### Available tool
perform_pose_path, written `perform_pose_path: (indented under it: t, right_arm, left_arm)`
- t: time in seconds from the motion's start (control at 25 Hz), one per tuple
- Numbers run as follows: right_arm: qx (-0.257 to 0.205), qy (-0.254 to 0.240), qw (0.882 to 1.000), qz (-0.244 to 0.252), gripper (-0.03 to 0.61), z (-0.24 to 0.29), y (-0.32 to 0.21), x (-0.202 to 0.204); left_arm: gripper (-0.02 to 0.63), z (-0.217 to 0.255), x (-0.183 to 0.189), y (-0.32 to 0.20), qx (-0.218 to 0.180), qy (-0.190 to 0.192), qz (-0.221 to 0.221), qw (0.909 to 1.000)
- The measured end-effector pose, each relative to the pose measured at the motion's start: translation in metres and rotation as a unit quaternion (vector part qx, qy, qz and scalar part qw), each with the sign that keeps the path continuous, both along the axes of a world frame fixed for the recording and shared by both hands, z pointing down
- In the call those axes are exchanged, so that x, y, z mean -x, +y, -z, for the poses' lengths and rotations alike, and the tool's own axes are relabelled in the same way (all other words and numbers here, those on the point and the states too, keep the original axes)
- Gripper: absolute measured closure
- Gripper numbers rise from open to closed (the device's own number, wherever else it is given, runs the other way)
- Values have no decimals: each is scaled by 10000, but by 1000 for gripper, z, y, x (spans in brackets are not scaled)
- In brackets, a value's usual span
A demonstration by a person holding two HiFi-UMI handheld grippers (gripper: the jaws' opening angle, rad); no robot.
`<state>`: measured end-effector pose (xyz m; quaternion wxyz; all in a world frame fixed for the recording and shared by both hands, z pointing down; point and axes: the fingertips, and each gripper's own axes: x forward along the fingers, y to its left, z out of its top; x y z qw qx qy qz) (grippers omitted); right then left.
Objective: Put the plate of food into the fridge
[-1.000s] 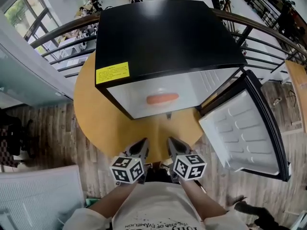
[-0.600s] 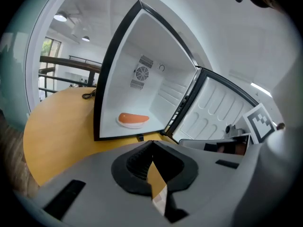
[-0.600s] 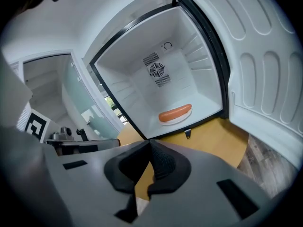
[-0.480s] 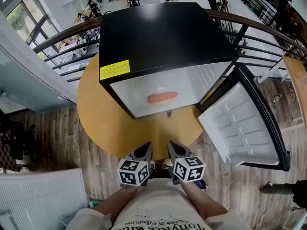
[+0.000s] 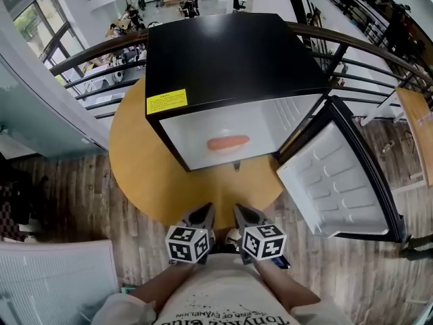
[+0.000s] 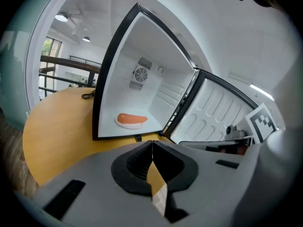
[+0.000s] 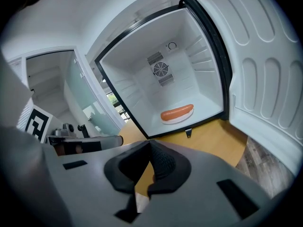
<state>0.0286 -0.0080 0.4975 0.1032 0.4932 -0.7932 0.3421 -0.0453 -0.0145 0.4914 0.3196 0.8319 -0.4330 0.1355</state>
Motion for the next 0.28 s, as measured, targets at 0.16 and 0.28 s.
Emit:
perform_pose_path:
  t: [0.16,0.28]
  right_arm:
    - [-8,-8,10000,32,554,2,0,1]
    - [4,4,10000,38,554,5,-1,0]
  left_arm:
    - [589,1,1,1,13,2,31,10000]
    - [589,3,0,0,31,19,45,10000]
